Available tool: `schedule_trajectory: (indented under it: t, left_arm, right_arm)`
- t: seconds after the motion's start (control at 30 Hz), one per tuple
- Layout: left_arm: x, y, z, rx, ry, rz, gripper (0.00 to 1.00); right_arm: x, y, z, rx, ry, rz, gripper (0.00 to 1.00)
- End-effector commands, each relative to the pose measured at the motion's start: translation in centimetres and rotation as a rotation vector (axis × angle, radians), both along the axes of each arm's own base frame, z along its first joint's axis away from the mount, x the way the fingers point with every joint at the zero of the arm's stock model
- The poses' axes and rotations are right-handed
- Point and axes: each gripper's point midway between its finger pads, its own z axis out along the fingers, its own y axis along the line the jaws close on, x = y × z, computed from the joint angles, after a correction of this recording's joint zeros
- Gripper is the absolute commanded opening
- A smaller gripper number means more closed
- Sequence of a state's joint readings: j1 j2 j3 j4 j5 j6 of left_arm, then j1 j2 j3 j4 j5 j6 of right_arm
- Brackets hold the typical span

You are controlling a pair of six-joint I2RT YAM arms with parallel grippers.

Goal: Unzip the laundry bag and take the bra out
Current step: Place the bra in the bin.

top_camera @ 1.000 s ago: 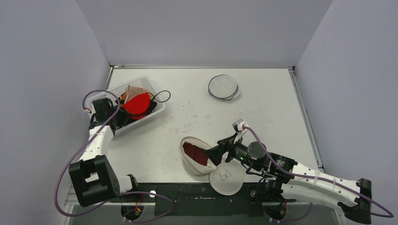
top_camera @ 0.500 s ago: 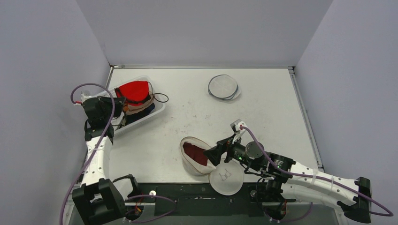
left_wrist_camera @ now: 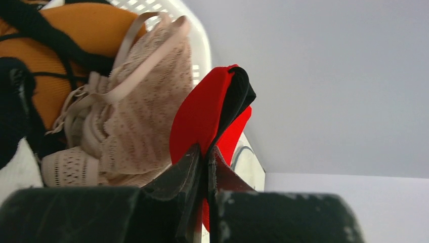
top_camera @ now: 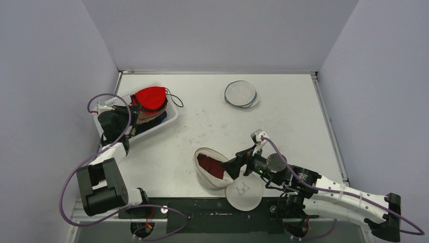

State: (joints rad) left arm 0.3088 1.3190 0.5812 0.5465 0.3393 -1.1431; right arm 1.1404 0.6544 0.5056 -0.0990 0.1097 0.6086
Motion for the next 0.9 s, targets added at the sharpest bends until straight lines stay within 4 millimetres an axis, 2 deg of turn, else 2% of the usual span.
schedule_trajectory:
  t: [0.0,0.07,0.1,0.2,0.3,0.4,0.47,0.53,0.6,0.67,0.77,0.8,0.87]
  left_arm:
    - [1.2,0.5,1.2,0.055,-0.107,-0.004,0.00]
    - [1.2,0.5,-0.1,0.038,-0.058,-0.005,0.00]
    - [1.1,0.6,-0.6,0.030,-0.025,0.006,0.04]
    - [0.1,1.1,-0.9,0.064,0.066,0.030,0.31]
    - [-2.2,2.5,-0.6,0.161,0.182,0.104,0.48]
    - [-5.9,3.8,-0.1,0.218,0.287,0.192,0.55]
    - [-7.3,4.3,1.5,0.245,0.283,0.241,0.56]
    - [-7.3,3.7,3.8,0.232,0.199,0.243,0.54]
    - [-6.1,1.7,6.1,0.181,0.080,0.170,0.49]
    - [-4.3,-0.8,7.2,0.155,0.007,0.079,0.42]
    - [-1.3,-5.0,5.5,0.131,0.027,-0.086,0.27]
    - [-0.4,-5.8,4.3,0.120,0.047,-0.125,0.23]
    - [0.8,-6.1,1.6,0.096,0.099,-0.141,0.17]
  right_arm:
    - [0.3,-0.1,1.4,0.028,-0.038,-0.017,0.99]
    - [0.3,0.0,1.4,0.028,-0.037,-0.012,0.99]
    - [0.3,0.1,1.4,0.028,-0.037,-0.009,0.99]
    - [0.4,0.2,1.5,0.030,-0.040,-0.009,0.99]
    - [0.4,0.3,1.6,0.031,-0.044,-0.008,0.99]
    - [0.4,0.7,1.5,0.032,-0.043,0.000,0.99]
    - [0.3,0.9,1.5,0.037,-0.043,0.008,0.99]
    - [0.3,1.1,1.2,0.036,-0.039,0.015,0.99]
    - [0.2,1.3,1.0,0.032,-0.037,0.020,0.99]
    - [0.3,1.3,0.7,0.021,-0.034,0.019,0.98]
    - [0.4,1.1,0.7,0.013,-0.035,0.010,0.98]
    - [0.5,1.0,0.6,0.009,-0.036,0.005,0.98]
    - [0.5,0.7,0.5,0.007,-0.035,-0.007,0.98]
